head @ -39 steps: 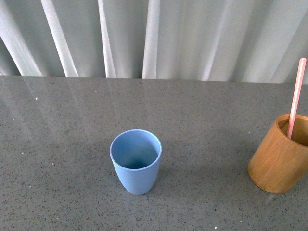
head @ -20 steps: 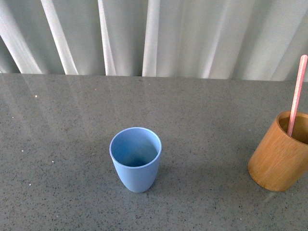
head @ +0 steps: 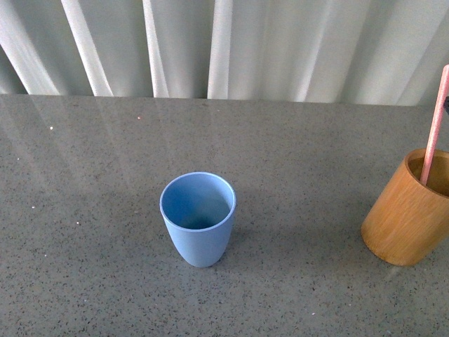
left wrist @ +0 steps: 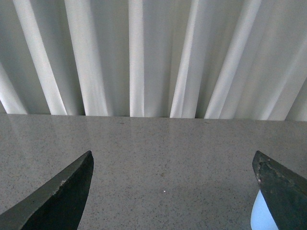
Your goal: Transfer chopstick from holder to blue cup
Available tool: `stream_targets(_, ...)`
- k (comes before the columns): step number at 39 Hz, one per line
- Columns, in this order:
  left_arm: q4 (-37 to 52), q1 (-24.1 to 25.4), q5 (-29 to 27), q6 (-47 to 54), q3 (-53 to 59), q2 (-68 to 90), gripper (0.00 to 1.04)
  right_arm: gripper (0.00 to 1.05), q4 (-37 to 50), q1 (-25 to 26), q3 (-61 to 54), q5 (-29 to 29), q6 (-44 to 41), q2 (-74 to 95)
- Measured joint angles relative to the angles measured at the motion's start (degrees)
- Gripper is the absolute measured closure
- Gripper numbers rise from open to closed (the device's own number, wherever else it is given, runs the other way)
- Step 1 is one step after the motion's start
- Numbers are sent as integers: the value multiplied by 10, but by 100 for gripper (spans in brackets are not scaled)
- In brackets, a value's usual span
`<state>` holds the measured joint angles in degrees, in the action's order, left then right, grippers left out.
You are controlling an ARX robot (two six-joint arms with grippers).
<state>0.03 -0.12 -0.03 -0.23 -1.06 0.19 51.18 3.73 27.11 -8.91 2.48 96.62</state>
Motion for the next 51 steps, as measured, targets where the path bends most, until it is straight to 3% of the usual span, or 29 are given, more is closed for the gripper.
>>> stream_targets(17,0,0,0,0,0,0,7,10,-20,-52,43,5,3,15)
stream_targets(37,0,0,0,0,0,0,7,10,-26,-71,118,16,-5,80)
stream_targets(51,0,0,0,0,0,0,7,10,-14,-89,108,27,-3,80)
